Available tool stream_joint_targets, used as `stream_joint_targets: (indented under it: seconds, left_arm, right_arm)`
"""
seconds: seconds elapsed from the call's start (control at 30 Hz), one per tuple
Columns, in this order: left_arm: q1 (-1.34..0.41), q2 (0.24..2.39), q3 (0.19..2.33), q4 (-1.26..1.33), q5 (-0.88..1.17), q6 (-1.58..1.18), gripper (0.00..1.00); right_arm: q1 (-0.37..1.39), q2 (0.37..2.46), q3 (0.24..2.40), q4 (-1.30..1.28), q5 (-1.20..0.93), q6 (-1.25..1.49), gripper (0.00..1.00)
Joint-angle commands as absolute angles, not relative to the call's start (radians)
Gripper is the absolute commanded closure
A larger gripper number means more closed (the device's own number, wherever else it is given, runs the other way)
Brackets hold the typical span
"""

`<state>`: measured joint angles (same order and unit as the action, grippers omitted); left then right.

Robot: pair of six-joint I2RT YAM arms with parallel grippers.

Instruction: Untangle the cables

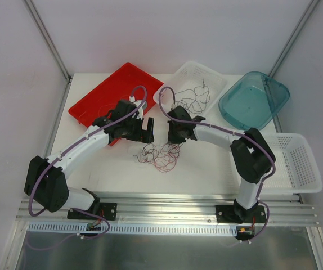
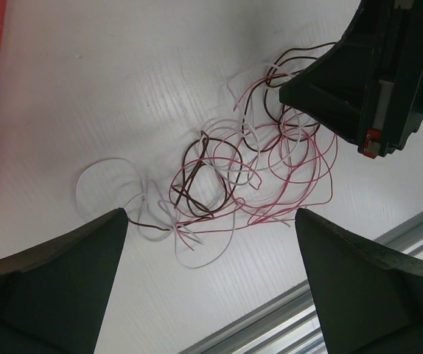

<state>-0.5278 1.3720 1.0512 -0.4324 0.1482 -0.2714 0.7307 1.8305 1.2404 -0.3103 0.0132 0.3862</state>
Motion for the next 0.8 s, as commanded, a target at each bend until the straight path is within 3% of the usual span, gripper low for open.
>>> stream_joint_targets:
  seconds: [0.0, 0.33, 0.77]
  left_arm:
    - [-0.515, 1.365, 1.058, -0.434, 0.166, -0.262, 0.01]
    - [-0.514, 1.407, 1.066, -0.434, 0.210, -0.276, 0.01]
    - [-0.515, 1.439, 1.068, -0.434, 0.235, -0.285, 0.01]
  right_arm:
    - [0.741, 1.750, 1.267, -0.285, 0.009, 0.377, 0.99]
    - [0.801, 1.433, 1.339, -0.359, 0.084, 0.278, 0.99]
    - [0.831, 1.249, 1.500, -0.475, 0.253, 0.106, 0.99]
